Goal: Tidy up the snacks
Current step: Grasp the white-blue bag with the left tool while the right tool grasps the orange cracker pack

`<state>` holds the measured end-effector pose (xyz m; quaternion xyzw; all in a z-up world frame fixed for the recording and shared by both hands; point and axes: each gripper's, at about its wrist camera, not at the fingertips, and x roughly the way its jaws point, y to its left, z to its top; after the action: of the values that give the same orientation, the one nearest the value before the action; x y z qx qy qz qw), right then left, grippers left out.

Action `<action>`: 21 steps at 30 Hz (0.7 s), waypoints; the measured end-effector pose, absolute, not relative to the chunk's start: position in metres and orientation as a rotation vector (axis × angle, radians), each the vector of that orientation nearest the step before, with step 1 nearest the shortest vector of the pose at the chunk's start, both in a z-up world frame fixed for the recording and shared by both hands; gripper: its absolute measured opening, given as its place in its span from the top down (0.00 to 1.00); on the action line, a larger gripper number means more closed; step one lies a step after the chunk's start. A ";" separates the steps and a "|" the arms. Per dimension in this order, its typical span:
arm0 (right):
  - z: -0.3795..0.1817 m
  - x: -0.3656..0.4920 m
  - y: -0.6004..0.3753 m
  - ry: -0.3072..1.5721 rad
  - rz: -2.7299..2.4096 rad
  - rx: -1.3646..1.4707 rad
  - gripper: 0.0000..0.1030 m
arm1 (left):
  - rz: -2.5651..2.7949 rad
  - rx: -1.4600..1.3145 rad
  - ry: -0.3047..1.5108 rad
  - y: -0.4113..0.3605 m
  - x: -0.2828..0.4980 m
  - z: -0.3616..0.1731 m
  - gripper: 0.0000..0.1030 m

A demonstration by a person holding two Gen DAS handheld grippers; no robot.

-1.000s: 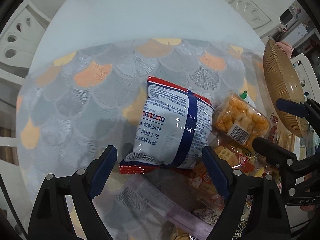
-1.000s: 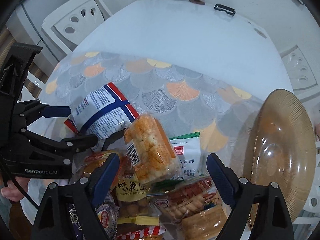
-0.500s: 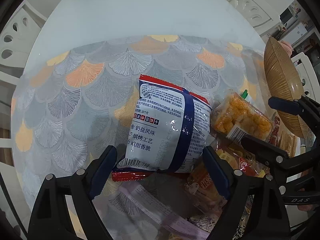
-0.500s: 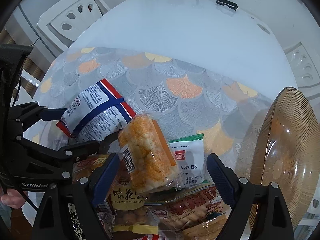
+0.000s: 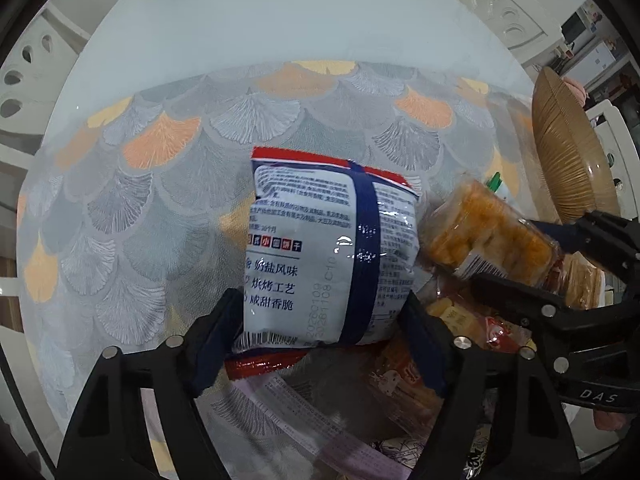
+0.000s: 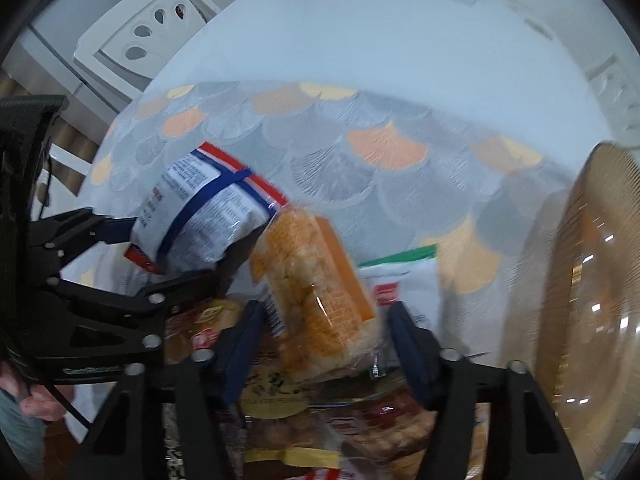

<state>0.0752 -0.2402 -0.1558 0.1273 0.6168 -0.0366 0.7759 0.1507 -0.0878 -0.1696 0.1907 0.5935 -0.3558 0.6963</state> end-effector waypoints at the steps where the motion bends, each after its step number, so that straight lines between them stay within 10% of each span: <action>1: -0.155 0.075 -0.239 1.327 -0.081 0.271 0.45 | -0.796 0.425 1.322 -0.088 0.150 -0.169 0.37; 11: -0.132 0.064 -0.247 1.254 -0.034 0.373 0.65 | -0.813 0.330 1.270 -0.071 0.145 -0.144 0.46; 21: -0.150 0.075 -0.238 1.313 -0.010 0.384 0.50 | -0.759 0.280 1.283 -0.054 0.150 -0.143 0.46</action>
<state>0.0746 -0.2383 -0.1496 0.1775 0.6064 -0.0045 0.7751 0.1499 -0.0542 -0.1434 0.1272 0.5818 -0.3442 0.7258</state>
